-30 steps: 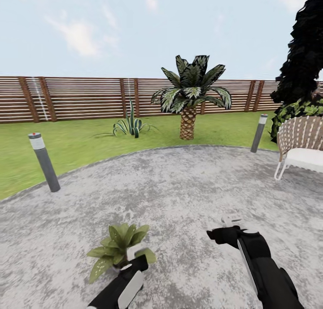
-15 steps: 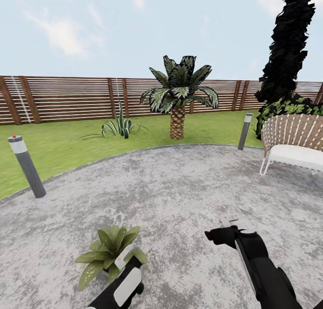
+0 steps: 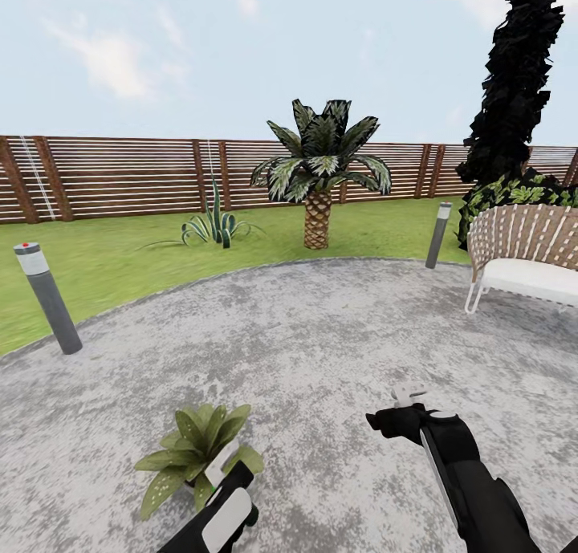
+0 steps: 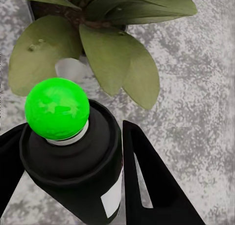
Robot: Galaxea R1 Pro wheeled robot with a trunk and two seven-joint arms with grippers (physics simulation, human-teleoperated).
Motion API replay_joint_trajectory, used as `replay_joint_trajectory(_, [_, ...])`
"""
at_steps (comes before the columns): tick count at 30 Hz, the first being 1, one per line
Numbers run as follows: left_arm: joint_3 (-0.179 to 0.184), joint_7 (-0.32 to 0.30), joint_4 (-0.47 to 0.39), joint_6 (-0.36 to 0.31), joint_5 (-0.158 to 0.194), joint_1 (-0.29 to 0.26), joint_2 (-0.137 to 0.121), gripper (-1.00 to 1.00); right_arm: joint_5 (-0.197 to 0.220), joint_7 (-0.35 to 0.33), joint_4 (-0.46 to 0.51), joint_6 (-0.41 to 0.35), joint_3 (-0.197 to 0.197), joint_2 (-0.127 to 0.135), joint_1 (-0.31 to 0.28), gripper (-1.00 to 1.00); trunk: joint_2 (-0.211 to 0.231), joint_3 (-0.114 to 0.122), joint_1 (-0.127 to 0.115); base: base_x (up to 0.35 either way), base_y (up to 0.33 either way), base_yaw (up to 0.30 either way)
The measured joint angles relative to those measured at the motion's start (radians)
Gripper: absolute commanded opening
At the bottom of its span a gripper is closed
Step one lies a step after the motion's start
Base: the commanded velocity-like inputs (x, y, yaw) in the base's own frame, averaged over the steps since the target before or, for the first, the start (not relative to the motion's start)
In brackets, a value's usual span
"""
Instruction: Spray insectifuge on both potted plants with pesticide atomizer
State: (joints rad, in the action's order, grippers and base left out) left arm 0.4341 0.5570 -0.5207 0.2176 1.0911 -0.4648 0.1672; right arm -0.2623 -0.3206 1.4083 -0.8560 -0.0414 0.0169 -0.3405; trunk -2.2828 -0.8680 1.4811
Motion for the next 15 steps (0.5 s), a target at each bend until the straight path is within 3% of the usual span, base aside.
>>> replay_joint_trajectory(9, [-0.001, 0.042, 0.032, -0.005, -0.004, 0.000, -0.006, -1.00, 0.000, 0.000, 0.000, 0.000, 0.001, 0.000, 0.000, 1.00, 0.000, 0.000, 0.000, 0.000, 0.000, 0.000])
replay_joint_trajectory(11, [-0.002, 0.070, -0.021, -0.037, -0.005, 0.000, -0.015, -1.00, -0.001, 0.000, 0.000, 0.000, 0.001, 0.000, 0.000, 1.00, 0.000, 0.000, 0.000, 0.000, 0.000, 0.000])
replay_joint_trajectory(15, [-0.004, 0.138, -0.150, -0.113, -0.001, 0.002, -0.058, -1.00, -0.001, 0.000, -0.001, 0.001, 0.001, 0.000, 0.000, 1.00, 0.000, 0.000, 0.000, 0.000, 0.000, 0.000])
